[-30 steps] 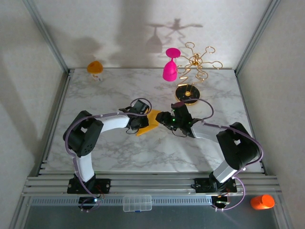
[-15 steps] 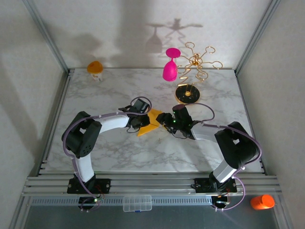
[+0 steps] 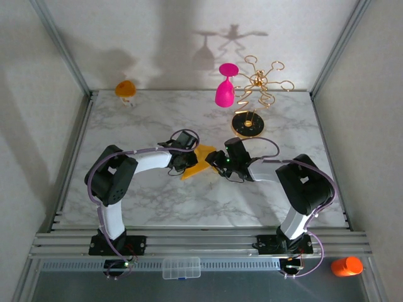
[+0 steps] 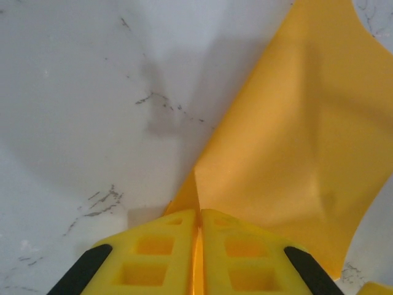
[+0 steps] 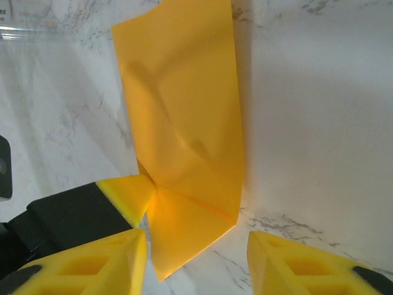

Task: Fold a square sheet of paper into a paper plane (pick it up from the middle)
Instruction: Fold the wing for the fifth time at the center of the table.

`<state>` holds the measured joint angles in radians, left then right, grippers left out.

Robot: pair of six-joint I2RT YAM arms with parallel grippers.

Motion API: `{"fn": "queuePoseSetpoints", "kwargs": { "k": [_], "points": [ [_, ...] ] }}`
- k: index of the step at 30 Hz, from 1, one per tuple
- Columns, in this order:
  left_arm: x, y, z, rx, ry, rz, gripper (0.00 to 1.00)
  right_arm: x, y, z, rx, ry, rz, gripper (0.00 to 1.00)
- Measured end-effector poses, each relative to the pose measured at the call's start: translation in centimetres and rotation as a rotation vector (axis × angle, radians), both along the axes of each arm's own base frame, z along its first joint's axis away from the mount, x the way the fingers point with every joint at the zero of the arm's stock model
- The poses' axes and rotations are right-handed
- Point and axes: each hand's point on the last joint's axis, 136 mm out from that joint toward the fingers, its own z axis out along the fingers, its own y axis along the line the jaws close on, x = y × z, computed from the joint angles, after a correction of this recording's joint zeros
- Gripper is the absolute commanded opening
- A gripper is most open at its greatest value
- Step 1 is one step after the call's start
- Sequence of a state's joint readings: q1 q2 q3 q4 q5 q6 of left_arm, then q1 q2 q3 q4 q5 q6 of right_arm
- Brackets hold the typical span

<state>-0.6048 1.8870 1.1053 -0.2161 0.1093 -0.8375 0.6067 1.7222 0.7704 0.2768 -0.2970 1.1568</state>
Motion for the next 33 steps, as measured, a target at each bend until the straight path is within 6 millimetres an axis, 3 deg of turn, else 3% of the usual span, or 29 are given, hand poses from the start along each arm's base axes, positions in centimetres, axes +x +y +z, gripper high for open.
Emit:
{"fn": "queuePoseSetpoints", "kwargs": {
  "k": [16,23,33],
  "points": [
    [0.0,0.1,0.0,-0.002,0.003,0.003,0.11,0.2,0.7,-1.3,-0.034,0.057,0.006,0.44],
    [0.0,0.1,0.0,-0.004,0.004,0.003,0.11,-0.1,1.3,-1.6,-0.016,0.066,0.03,0.37],
    [0.0,0.1,0.0,-0.005,0.004,0.003,0.11,0.2,2.6,-0.5,0.05,0.039,0.06,0.28]
  ]
}}
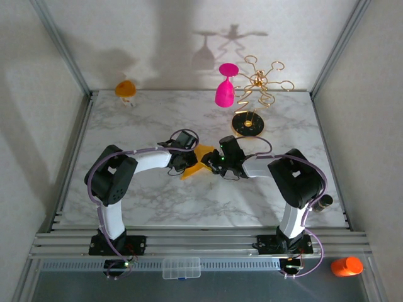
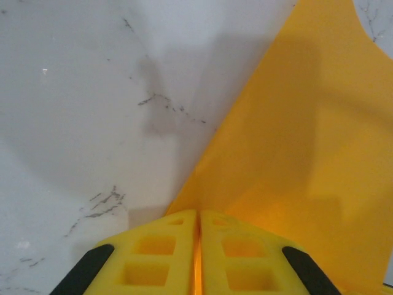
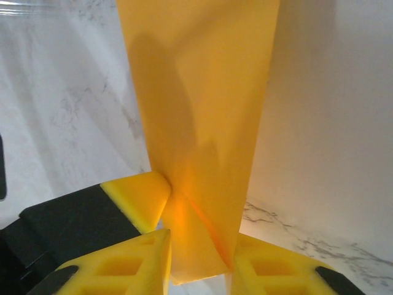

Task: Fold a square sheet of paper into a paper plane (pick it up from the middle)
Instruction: Fold the wing for the fifth time at the center of the table.

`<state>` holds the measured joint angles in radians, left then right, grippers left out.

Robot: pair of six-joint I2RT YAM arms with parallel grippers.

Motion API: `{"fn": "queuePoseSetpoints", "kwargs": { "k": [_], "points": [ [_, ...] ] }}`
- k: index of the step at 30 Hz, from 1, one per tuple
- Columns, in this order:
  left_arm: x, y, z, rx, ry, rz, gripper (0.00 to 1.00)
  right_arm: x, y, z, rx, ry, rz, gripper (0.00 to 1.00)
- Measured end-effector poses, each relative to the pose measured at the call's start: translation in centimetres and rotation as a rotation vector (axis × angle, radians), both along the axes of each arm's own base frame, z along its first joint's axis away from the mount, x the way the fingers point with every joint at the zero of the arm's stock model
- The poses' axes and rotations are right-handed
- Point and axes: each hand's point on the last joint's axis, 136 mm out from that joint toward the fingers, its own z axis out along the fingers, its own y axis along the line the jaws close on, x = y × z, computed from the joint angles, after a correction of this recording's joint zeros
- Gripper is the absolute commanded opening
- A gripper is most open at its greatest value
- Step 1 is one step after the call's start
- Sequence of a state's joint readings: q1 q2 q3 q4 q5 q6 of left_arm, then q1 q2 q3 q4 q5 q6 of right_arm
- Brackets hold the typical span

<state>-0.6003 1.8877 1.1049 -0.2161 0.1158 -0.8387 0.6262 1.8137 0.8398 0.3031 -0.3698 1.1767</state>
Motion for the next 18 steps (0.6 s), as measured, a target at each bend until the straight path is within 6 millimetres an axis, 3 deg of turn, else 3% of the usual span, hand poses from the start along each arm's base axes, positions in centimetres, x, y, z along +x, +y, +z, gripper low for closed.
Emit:
{"fn": "queuePoseSetpoints", "kwargs": {
  "k": [12,18],
  "points": [
    [0.0,0.0,0.0,-0.001,-0.001,-0.001,0.11,0.1,0.1,-0.8,0.006,0.023,-0.015,0.21],
    [0.0,0.0,0.1,-0.002,-0.004,-0.004,0.14,0.1,0.3,-1.3,0.017,0.039,-0.021,0.09]
  ]
}}
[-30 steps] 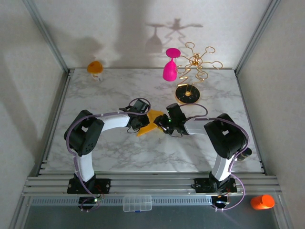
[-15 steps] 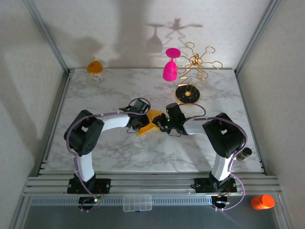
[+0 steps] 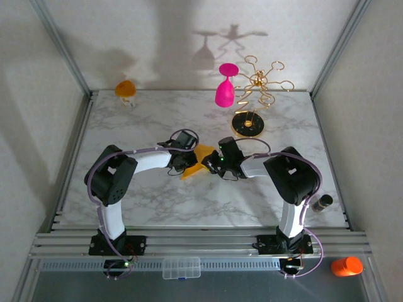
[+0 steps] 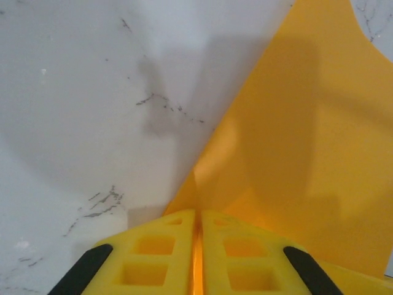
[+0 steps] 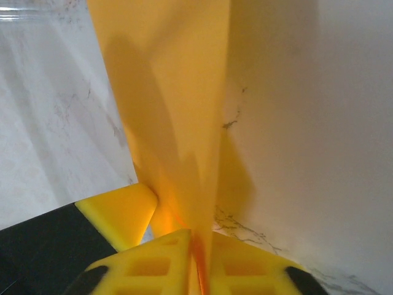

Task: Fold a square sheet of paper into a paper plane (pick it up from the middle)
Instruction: Fold the wing for the fifth time at the center of the table.

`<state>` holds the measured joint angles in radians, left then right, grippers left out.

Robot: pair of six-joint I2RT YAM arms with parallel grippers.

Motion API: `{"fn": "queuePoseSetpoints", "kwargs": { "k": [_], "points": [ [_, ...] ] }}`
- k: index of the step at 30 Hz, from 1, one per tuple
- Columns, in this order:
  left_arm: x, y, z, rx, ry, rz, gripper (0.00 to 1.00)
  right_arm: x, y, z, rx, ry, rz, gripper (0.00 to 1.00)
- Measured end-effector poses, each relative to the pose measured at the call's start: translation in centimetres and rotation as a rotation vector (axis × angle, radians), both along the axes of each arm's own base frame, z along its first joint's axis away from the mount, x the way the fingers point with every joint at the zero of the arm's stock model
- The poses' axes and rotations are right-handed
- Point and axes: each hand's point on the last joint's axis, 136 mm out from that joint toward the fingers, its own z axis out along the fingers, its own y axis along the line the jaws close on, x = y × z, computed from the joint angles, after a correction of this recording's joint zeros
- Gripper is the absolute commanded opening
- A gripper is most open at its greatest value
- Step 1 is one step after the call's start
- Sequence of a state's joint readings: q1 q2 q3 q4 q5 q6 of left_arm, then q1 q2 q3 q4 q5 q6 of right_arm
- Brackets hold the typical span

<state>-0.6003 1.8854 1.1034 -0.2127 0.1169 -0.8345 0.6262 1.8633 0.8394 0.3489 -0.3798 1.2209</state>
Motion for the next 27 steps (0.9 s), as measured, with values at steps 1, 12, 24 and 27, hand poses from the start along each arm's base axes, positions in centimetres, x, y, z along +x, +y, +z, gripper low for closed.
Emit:
{"fn": "queuePoseSetpoints", "kwargs": {
  "k": [1,12,24,27],
  "points": [
    [0.0,0.0,0.0,0.0,-0.001,-0.001,0.17,0.0,0.0,0.0,0.001,0.001,-0.002,0.09],
    [-0.9,0.6,5.7,-0.02,-0.229,-0.156,0.73,-0.1,-2.0,3.2,0.003,-0.1,-0.068,0.02],
    [-5.0,-1.9,7.5,0.091,-0.62,-0.534,0.84,0.1,-5.3,3.5,-0.008,-0.066,-0.182,0.02],
    [-5.7,-2.8,7.5,0.144,-0.697,-0.642,0.83,0.3,-5.6,3.7,-0.004,-0.061,-0.193,0.02]
  ]
}}
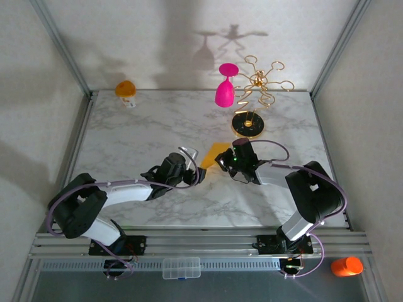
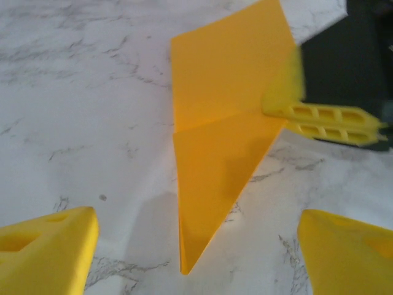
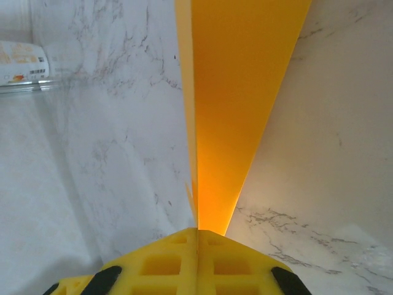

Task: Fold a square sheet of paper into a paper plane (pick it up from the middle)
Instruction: Fold the wing for the fifth time at the center of the table.

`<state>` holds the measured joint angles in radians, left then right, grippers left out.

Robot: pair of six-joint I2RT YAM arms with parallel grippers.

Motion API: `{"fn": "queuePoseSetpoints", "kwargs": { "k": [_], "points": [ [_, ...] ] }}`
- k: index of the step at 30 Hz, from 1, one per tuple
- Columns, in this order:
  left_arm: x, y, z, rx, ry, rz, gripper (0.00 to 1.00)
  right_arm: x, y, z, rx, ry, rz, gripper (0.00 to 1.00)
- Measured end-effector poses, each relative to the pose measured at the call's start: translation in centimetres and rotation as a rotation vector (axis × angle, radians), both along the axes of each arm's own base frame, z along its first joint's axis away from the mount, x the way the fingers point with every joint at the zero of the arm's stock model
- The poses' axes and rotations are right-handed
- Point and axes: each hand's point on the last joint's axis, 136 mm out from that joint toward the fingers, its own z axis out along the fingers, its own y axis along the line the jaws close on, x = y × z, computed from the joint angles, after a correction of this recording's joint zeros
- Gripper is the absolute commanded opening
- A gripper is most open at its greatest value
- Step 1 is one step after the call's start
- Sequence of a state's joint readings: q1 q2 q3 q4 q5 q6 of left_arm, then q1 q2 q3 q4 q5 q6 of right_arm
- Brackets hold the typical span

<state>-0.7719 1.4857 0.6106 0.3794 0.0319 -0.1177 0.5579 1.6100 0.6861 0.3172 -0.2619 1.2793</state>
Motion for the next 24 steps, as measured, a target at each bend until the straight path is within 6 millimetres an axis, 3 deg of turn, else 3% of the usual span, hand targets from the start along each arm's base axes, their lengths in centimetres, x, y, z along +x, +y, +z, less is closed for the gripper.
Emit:
{"fn": "queuePoseSetpoints", "kwargs": {
  "k": [3,8,12,21,24],
  "points": [
    [-0.2,-1.2,0.0,0.057,-0.079,-0.083,0.82,0.1,-0.1,0.0,0.006,0.006,-0.005,0.02],
    [-0.3,-2.3,-2.4,0.185,-0.119,-0.185,0.77,-0.2,0.1,0.1,0.023,0.021,0.004,0.03],
    [0.1,-2.8,-3.9,0.265,-0.143,-0.238,0.68,-0.3,0.2,0.1,0.03,0.026,0.011,0.03],
    [1.2,-3.1,-3.9,0.337,-0.255,-0.267,0.48,-0.5,0.4,0.3,0.052,0.041,0.029,0.04],
    [1.3,-3.1,-3.9,0.343,-0.273,-0.27,0.46,-0.6,0.4,0.3,0.057,0.045,0.032,0.04]
  ]
}}
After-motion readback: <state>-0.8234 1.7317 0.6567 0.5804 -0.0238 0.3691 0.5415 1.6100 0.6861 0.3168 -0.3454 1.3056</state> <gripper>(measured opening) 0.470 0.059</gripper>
